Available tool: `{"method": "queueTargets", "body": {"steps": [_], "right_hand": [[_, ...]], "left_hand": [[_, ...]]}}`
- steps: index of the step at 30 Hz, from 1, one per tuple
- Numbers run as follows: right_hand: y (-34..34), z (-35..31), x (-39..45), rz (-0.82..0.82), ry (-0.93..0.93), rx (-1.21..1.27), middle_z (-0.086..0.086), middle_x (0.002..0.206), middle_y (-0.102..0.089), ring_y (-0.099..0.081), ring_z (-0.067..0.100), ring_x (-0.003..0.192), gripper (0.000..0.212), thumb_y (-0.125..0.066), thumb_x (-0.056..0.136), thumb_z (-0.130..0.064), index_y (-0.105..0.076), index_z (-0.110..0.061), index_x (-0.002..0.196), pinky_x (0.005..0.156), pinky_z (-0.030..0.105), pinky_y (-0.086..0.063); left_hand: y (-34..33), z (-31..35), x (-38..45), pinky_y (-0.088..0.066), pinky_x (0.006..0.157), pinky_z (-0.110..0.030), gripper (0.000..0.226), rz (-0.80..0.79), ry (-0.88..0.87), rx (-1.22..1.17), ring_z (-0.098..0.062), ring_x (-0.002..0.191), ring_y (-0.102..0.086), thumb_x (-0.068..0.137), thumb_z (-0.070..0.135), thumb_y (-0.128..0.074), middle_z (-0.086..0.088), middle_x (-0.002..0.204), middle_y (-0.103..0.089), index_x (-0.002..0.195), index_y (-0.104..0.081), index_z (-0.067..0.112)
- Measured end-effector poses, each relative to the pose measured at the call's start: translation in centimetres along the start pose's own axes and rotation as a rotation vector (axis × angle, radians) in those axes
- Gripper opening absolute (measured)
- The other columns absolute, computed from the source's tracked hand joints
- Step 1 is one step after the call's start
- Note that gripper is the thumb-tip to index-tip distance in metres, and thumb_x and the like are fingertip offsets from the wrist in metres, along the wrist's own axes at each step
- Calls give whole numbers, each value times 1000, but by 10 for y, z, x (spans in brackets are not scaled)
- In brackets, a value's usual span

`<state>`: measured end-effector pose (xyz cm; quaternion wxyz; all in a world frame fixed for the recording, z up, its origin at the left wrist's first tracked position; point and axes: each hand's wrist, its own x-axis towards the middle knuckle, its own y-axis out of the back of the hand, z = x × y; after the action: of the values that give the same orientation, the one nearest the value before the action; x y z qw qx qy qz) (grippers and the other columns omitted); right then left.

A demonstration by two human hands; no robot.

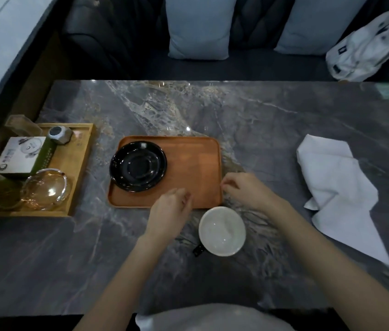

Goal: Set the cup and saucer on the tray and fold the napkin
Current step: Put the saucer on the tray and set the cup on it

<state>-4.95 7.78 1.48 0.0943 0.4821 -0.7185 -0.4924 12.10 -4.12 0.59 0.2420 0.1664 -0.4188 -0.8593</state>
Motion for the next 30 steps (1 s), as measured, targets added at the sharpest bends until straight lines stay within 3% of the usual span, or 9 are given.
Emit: {"method": "queueTargets", "body": {"steps": [3, 6, 9, 12, 15, 18, 23, 28, 30], "right_hand": [[-3, 17, -18, -26, -37, 61, 10, 120, -64, -58, 27, 110, 36, -51, 90, -29, -52, -18, 125, 92, 38, -46], [-11, 26, -33, -150, -74, 151, 6, 135, -52, -51, 23, 121, 62, -51, 91, -35, -24, -21, 145, 96, 29, -40], [-22, 31, -43, -250, -67, 260, 4, 145, -42, -46, 21, 128, 63, -51, 93, -31, -18, -25, 147, 102, 31, -38], [-30, 33, -48, -266, -57, 324, 5, 139, -50, -51, 21, 121, 50, -48, 94, -21, -35, -23, 141, 95, 28, -39], [-32, 34, -49, -270, -57, 344, 8, 125, -59, -55, 19, 109, 38, -48, 92, -15, -51, -19, 129, 87, 27, -39], [-31, 34, -48, -293, -47, 345, 5, 118, -60, -53, 17, 103, 36, -48, 91, -11, -54, -17, 126, 83, 27, -37], [-27, 31, -46, -296, -1, 297, 10, 116, -63, -57, 24, 105, 39, -43, 86, 0, -58, -12, 120, 85, 34, -43], [-19, 22, -41, -317, -23, 281, 9, 101, -62, -57, 23, 92, 35, -40, 86, 3, -60, -5, 114, 65, 22, -42], [-12, 16, -36, -314, -20, 293, 9, 102, -63, -58, 23, 93, 37, -40, 85, 3, -61, -4, 115, 68, 25, -47]], "left_hand": [[-19, 9, -21, -48, 80, -40, 35, -57, 110, -21, -27, 96, -59, 91, 40, -47, -9, 105, -63, 106, -60, 12], [-32, 12, -44, -28, 107, -31, 71, -187, 172, -58, -23, 132, -36, 86, 56, -43, -11, 142, -42, 139, -34, 9], [-44, 9, -63, -23, 113, -32, 96, -222, 112, -26, -21, 136, -29, 71, 73, -33, -9, 147, -35, 143, -24, 9], [-59, 4, -77, -37, 104, -34, 85, -210, 104, -58, -18, 122, -43, 70, 64, -48, -4, 132, -47, 137, -33, 14], [-66, 1, -86, -42, 96, -32, 72, -210, 131, -93, -23, 116, -49, 68, 31, -59, -7, 127, -53, 135, -39, 14], [-65, 3, -90, -49, 81, -39, 47, -170, 180, -27, -32, 104, -57, 73, 10, -56, -12, 114, -61, 120, -53, 10], [-64, 3, -87, -51, 72, -44, 40, -126, 194, -12, -35, 94, -62, 70, 19, -40, -12, 99, -69, 103, -61, 11], [-52, 6, -80, -44, 66, -35, 21, -128, 183, 35, -31, 92, -61, 81, 12, -54, -10, 94, -70, 100, -64, 13], [-40, 6, -75, -40, 63, -32, 20, -126, 177, 39, -28, 93, -61, 84, 18, -56, -6, 94, -70, 103, -64, 18]]}}
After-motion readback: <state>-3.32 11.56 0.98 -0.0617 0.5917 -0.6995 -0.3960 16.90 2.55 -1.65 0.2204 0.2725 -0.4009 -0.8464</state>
